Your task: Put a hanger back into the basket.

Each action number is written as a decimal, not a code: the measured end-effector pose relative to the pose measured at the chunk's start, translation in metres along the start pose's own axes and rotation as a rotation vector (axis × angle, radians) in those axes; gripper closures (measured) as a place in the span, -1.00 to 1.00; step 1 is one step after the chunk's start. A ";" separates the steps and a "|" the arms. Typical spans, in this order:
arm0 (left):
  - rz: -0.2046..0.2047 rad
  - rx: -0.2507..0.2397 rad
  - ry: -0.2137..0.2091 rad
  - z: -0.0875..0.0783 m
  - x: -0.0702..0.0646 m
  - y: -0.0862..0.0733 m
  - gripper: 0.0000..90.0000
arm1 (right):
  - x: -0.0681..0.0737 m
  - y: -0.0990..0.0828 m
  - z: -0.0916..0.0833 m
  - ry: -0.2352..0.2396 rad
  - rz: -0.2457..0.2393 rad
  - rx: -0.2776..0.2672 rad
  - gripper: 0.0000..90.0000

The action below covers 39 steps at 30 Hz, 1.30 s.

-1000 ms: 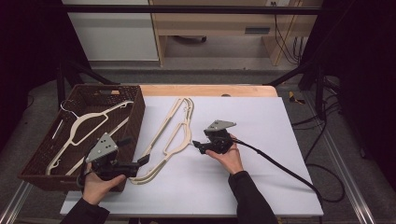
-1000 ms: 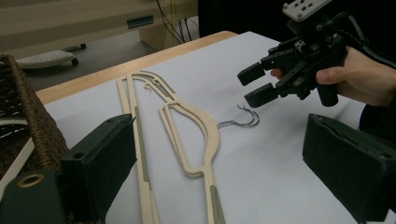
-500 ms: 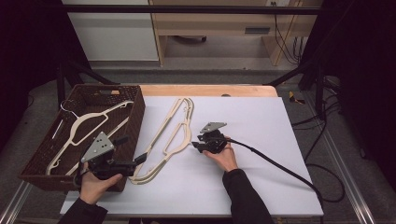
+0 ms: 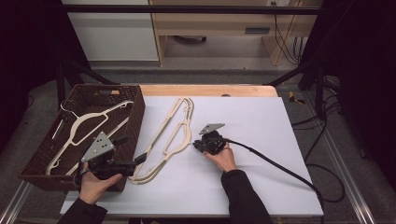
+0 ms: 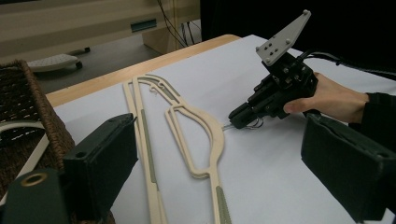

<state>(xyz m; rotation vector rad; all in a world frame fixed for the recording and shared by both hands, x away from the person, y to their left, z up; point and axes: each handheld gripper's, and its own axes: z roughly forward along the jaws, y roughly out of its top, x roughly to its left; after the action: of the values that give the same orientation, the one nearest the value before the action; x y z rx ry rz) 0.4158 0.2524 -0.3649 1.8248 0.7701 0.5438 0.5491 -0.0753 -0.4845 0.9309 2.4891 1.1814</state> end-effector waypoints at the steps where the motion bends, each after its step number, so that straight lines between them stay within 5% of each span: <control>1: -0.001 0.000 0.001 0.000 0.000 0.000 -0.77 | 0.000 0.000 0.000 -0.004 -0.002 0.002 0.90; 10: -0.001 0.008 0.000 0.002 -0.002 0.001 -0.76 | -0.002 0.003 -0.005 0.002 -0.020 -0.009 0.96; 19: 0.017 0.042 0.002 0.011 -0.011 0.005 -0.75 | -0.001 0.011 -0.015 0.008 0.016 -0.013 0.97; 27: 0.035 0.091 -0.015 0.032 -0.025 0.011 -0.73 | 0.003 0.019 -0.026 0.012 0.031 -0.018 0.97; 39: 0.070 0.211 -0.047 0.085 -0.035 0.011 -0.69 | 0.009 0.027 -0.039 0.013 0.040 -0.022 0.97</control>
<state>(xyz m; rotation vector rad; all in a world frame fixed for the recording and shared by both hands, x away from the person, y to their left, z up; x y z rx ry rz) 0.4523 0.1699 -0.3862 2.0583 0.7563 0.4771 0.5361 -0.0810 -0.4385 0.9742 2.4732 1.2281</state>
